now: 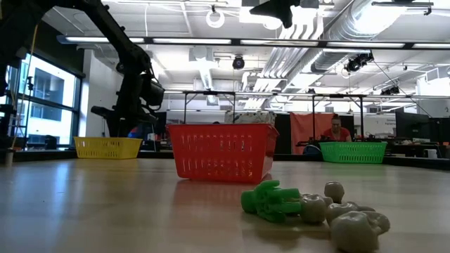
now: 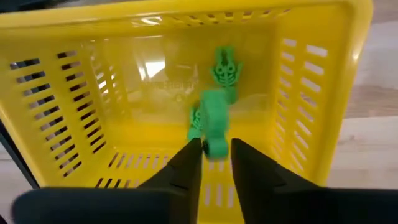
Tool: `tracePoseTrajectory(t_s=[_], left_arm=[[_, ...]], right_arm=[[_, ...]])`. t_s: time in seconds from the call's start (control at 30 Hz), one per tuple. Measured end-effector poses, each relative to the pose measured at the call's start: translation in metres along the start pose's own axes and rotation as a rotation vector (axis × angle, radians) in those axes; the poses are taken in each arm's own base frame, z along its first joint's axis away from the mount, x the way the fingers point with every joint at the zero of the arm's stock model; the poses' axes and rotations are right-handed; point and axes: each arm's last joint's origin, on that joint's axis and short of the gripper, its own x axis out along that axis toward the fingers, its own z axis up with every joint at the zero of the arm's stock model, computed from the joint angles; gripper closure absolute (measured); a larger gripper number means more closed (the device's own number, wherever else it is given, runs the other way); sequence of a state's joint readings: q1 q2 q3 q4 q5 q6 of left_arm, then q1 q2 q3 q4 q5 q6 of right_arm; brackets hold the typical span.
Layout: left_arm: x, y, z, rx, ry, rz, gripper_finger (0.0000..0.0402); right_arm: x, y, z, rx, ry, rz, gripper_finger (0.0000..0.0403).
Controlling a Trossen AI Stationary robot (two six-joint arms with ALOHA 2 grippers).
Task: Sort Halloween decoration
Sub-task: Put the green skeleton toy into the yellow bin
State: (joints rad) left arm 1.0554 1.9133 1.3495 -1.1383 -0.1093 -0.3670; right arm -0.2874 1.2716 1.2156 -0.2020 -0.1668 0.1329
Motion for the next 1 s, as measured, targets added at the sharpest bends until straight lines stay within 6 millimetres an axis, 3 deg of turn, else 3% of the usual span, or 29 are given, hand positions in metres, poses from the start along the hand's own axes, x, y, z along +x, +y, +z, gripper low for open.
tracePoseTrajectory(t_s=[0.47,0.8,1.0], left_arm=[[0.000,0.000,0.000,0.008,-0.001,0.001,0.0224],[-0.019,0.013,-0.004,-0.033,-0.065,-0.010,0.0217],[-0.047,0.025,-0.011,-0.060,-0.154,-0.171,0.0218]], right_arm=[[0.000,0.000,0.000,0.001,0.000,0.000,0.0187],[0.000,0.000,0.000,0.024,0.001,0.004,0.0187],[0.000,0.001,0.000,0.021,0.002,0.011,0.0187]])
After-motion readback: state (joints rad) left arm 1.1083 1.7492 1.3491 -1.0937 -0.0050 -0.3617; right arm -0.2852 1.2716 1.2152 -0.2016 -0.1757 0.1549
